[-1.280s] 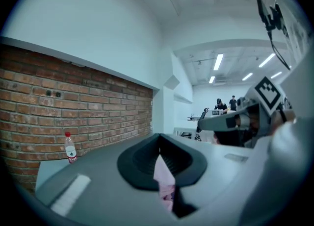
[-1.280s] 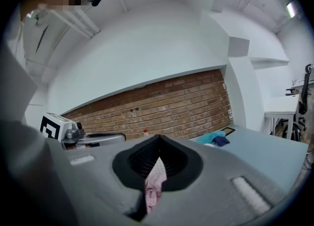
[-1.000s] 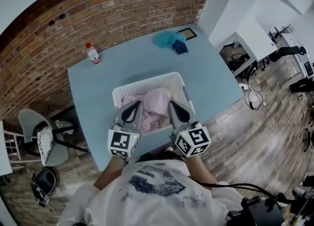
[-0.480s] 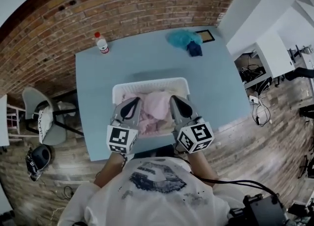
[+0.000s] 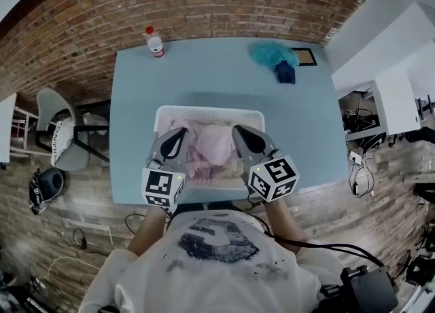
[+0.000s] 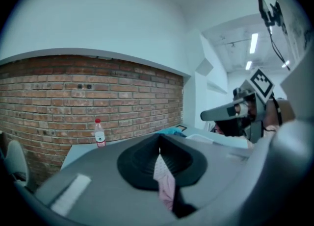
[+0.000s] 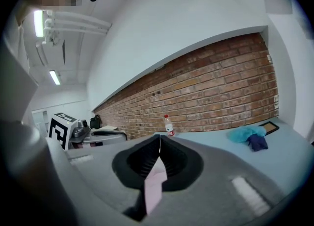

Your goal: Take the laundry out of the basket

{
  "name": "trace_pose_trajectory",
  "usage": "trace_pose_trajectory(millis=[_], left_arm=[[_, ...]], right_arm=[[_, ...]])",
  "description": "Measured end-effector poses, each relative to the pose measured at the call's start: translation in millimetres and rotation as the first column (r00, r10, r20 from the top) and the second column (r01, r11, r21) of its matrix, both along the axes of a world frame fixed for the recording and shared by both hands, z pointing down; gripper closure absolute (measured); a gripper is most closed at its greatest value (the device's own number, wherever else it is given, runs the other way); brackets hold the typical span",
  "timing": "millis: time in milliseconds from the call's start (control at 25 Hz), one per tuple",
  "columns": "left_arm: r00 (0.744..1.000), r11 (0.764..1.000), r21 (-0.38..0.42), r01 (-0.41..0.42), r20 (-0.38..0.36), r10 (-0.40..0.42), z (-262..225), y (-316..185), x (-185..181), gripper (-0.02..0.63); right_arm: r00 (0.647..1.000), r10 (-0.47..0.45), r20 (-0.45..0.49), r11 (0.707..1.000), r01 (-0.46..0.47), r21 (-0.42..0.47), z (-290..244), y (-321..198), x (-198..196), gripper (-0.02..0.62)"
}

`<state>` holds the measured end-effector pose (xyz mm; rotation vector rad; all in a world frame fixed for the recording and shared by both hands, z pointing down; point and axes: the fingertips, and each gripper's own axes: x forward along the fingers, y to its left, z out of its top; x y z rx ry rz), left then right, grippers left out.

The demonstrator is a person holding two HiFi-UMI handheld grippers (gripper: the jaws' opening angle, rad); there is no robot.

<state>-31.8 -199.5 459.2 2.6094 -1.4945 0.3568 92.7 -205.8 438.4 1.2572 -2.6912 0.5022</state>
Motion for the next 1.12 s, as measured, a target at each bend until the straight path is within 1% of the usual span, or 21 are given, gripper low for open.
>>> trace_pose_trajectory(millis=[40, 80, 120, 200, 240, 320, 400, 480, 600, 640, 680, 760, 800, 920, 960, 1040, 1120], left_arm=[[1.0, 1.0, -0.002, 0.011, 0.002, -0.011, 1.0, -0.9, -3.0, 0.615], [1.0, 1.0, -0.004, 0.022, 0.003, -0.022, 1.6, -2.2, -5.7, 0.615], [1.0, 1.0, -0.005, 0.031, 0.003, -0.031, 1.7, -3.5, -8.0, 0.615], [0.999, 0.999, -0.005, 0.044, 0.002, -0.044, 1.4, -5.0, -12.1, 0.615], [0.999, 0.999, -0.004, 0.049, 0.002, -0.049, 1.0, -5.6, -14.0, 0.615], [0.998, 0.998, -0.001, 0.057, -0.001, -0.057, -0.3, -7.8, -18.2, 0.615], [0.998, 0.998, 0.002, 0.062, -0.008, -0.062, -0.8, -9.9, -22.7, 0.615], [0.998, 0.998, 0.002, 0.061, -0.012, -0.061, 0.6, -11.1, -25.7, 0.615], [0.998, 0.998, -0.004, 0.057, -0.016, -0.057, 4.1, -15.1, -27.2, 0.615], [0.998, 0.998, -0.004, 0.057, -0.018, -0.058, 4.5, -17.0, -27.6, 0.615], [0.998, 0.998, -0.002, 0.059, -0.02, -0.059, 4.4, -18.7, -28.1, 0.615], [0.998, 0.998, 0.005, 0.064, -0.024, -0.064, 2.9, -21.0, -29.1, 0.615], [0.997, 0.998, 0.008, 0.066, -0.027, -0.066, 2.0, -21.8, -29.0, 0.615], [0.997, 0.998, 0.013, 0.067, -0.033, -0.067, -0.6, -24.2, -27.9, 0.615], [0.997, 0.998, 0.015, 0.068, -0.034, -0.068, -1.5, -24.6, -27.8, 0.615], [0.997, 0.997, 0.015, 0.07, -0.036, -0.069, -2.2, -25.0, -28.2, 0.615], [0.997, 0.998, 0.011, 0.069, -0.034, -0.069, -0.9, -24.4, -29.2, 0.615]], right_arm=[[1.0, -0.014, 0.005, 1.0, 0.014, -0.005, 0.7, -3.0, -2.0, 0.591], [0.999, -0.032, 0.003, 0.999, 0.032, -0.011, 2.3, -5.7, -4.9, 0.529], [0.999, -0.054, -0.006, 0.998, 0.053, -0.02, 4.7, -7.9, -8.3, 0.506], [0.994, -0.102, -0.038, 0.994, 0.101, -0.042, 12.2, -10.1, -15.7, 0.504], [0.99, -0.129, -0.051, 0.99, 0.127, -0.056, 16.8, -10.6, -19.5, 0.474], [0.98, -0.189, -0.061, 0.979, 0.184, -0.089, 25.3, -11.0, -27.8, 0.421], [0.962, -0.266, -0.058, 0.959, 0.257, -0.122, 33.4, -8.2, -40.2, 0.367], [0.935, -0.346, -0.072, 0.931, 0.333, -0.149, 42.4, -1.3, -55.0, 0.237], [0.896, -0.428, -0.116, 0.897, 0.405, -0.179, 57.1, 6.5, -69.8, 0.139], [0.879, -0.453, -0.148, 0.885, 0.424, -0.191, 64.5, 8.2, -72.4, 0.131], [0.855, -0.481, -0.195, 0.873, 0.445, -0.202, 73.9, 10.1, -74.0, 0.112], [0.791, -0.532, -0.303, 0.846, 0.483, -0.225, 95.8, 13.7, -75.1, 0.061], [0.763, -0.553, -0.335, 0.833, 0.497, -0.243, 105.2, 15.2, -75.2, 0.048], [0.701, -0.621, -0.352, 0.783, 0.535, -0.317, 123.9, 21.2, -76.3, 0.007], [0.675, -0.64, -0.367, 0.768, 0.546, -0.333, 129.3, 22.6, -76.6, 0.005], [0.633, -0.665, -0.398, 0.747, 0.562, -0.354, 139.7, 23.5, -78.7, 0.005], [0.605, -0.682, -0.412, 0.732, 0.567, -0.379, 151.1, 23.9, -80.2, 0.005]])
